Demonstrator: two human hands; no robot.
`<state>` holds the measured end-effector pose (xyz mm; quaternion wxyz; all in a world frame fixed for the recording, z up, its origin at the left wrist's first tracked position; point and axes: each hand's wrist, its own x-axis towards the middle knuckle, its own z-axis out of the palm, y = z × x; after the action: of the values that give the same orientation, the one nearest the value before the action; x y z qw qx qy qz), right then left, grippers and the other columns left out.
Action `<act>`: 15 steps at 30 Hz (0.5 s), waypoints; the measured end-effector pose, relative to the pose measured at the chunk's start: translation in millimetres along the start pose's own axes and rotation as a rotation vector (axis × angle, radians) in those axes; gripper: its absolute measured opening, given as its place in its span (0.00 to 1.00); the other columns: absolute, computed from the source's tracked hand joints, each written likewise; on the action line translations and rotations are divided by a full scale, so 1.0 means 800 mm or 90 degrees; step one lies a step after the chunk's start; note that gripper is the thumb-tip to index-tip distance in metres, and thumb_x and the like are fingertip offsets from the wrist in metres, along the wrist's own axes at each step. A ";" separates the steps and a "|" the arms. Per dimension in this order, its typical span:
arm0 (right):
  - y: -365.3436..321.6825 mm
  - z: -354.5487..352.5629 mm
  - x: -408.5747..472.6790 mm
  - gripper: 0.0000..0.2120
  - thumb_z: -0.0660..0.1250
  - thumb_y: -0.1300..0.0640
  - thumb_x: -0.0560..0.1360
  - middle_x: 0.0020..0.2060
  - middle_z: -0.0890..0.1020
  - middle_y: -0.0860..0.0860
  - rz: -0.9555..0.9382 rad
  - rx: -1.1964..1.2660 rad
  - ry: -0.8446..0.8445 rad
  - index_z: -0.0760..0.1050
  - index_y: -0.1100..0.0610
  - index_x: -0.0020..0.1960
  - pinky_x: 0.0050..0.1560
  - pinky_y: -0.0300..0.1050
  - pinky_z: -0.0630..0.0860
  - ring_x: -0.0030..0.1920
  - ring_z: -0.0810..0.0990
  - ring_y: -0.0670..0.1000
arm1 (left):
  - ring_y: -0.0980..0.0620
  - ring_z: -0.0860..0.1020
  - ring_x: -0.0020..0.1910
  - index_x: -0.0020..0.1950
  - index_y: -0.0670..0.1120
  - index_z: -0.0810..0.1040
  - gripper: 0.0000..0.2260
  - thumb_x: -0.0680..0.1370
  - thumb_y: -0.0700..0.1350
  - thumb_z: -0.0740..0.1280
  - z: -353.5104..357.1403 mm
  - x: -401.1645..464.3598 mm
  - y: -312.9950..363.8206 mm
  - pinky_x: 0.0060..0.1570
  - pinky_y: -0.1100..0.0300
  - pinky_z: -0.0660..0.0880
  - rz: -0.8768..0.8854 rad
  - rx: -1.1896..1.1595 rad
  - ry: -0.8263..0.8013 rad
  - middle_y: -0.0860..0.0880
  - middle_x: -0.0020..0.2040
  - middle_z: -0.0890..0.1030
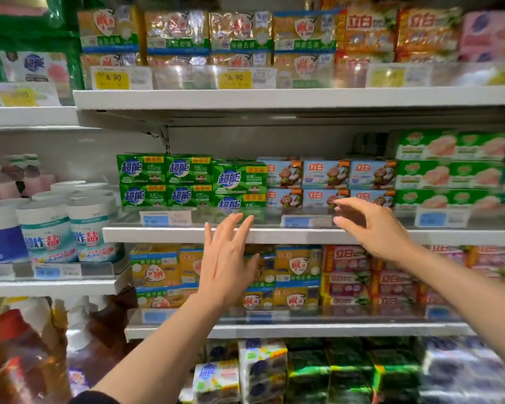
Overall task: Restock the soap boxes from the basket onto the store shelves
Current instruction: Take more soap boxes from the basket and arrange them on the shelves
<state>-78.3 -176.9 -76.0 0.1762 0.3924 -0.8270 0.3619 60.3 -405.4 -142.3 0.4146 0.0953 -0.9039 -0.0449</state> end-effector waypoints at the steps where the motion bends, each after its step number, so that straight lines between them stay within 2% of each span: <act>1: 0.015 -0.016 -0.020 0.20 0.67 0.52 0.77 0.61 0.79 0.48 0.018 -0.021 -0.001 0.72 0.53 0.68 0.57 0.42 0.71 0.60 0.76 0.48 | 0.46 0.63 0.73 0.75 0.49 0.65 0.30 0.75 0.50 0.70 0.009 0.000 0.026 0.76 0.41 0.48 0.032 -0.026 -0.009 0.47 0.73 0.66; 3: 0.045 -0.053 -0.062 0.19 0.67 0.53 0.77 0.57 0.78 0.46 0.058 -0.044 -0.006 0.73 0.52 0.67 0.53 0.34 0.72 0.57 0.77 0.46 | 0.45 0.65 0.71 0.72 0.48 0.69 0.27 0.75 0.50 0.70 0.031 0.002 0.083 0.75 0.41 0.53 0.108 -0.084 -0.030 0.46 0.71 0.69; 5: 0.072 -0.095 -0.109 0.19 0.67 0.54 0.77 0.56 0.77 0.45 0.104 -0.059 -0.003 0.72 0.53 0.67 0.45 0.23 0.69 0.55 0.76 0.44 | 0.45 0.69 0.66 0.68 0.46 0.73 0.25 0.73 0.47 0.73 0.056 0.004 0.147 0.70 0.40 0.64 0.207 -0.154 -0.043 0.45 0.66 0.73; 6: 0.086 -0.117 -0.135 0.19 0.67 0.54 0.77 0.57 0.77 0.46 0.134 -0.069 0.001 0.73 0.54 0.67 0.45 0.22 0.69 0.55 0.76 0.45 | 0.46 0.70 0.62 0.65 0.44 0.75 0.23 0.71 0.45 0.74 0.069 0.004 0.182 0.66 0.42 0.69 0.262 -0.199 -0.045 0.45 0.63 0.75; 8: 0.114 -0.165 -0.190 0.17 0.68 0.54 0.76 0.57 0.79 0.50 0.190 -0.100 0.017 0.75 0.55 0.65 0.50 0.28 0.71 0.56 0.78 0.48 | 0.46 0.71 0.57 0.58 0.40 0.79 0.18 0.69 0.42 0.74 0.091 -0.003 0.256 0.60 0.52 0.71 0.360 -0.286 -0.056 0.43 0.57 0.79; 9: 0.126 -0.190 -0.221 0.15 0.68 0.54 0.76 0.53 0.81 0.50 0.213 -0.126 0.032 0.78 0.57 0.62 0.50 0.31 0.72 0.53 0.79 0.49 | 0.46 0.71 0.56 0.55 0.40 0.80 0.15 0.69 0.42 0.72 0.100 -0.009 0.294 0.58 0.56 0.69 0.396 -0.324 -0.075 0.42 0.55 0.79; 11: 0.142 -0.242 -0.286 0.09 0.69 0.56 0.75 0.44 0.83 0.48 0.261 -0.188 0.061 0.82 0.57 0.54 0.46 0.33 0.73 0.45 0.80 0.46 | 0.46 0.73 0.55 0.51 0.40 0.81 0.13 0.69 0.44 0.69 0.112 -0.026 0.370 0.54 0.57 0.69 0.448 -0.388 -0.147 0.43 0.51 0.80; 13: 0.151 -0.289 -0.352 0.05 0.70 0.59 0.75 0.39 0.83 0.47 0.320 -0.242 0.083 0.82 0.56 0.49 0.42 0.33 0.73 0.36 0.78 0.39 | 0.46 0.75 0.53 0.48 0.42 0.81 0.11 0.71 0.47 0.67 0.123 -0.050 0.441 0.52 0.58 0.69 0.508 -0.447 -0.197 0.44 0.49 0.81; 15: 0.158 -0.329 -0.415 0.03 0.70 0.60 0.74 0.36 0.82 0.47 0.376 -0.304 0.106 0.83 0.56 0.47 0.42 0.32 0.74 0.34 0.79 0.39 | 0.44 0.77 0.55 0.47 0.42 0.82 0.11 0.73 0.48 0.67 0.129 -0.079 0.510 0.56 0.60 0.67 0.573 -0.510 -0.229 0.45 0.49 0.82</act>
<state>34.5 244.9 -147.6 0.2176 0.0548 -0.9482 0.2248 -32.4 7.0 -191.1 0.2381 -0.4662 -0.8240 -0.2168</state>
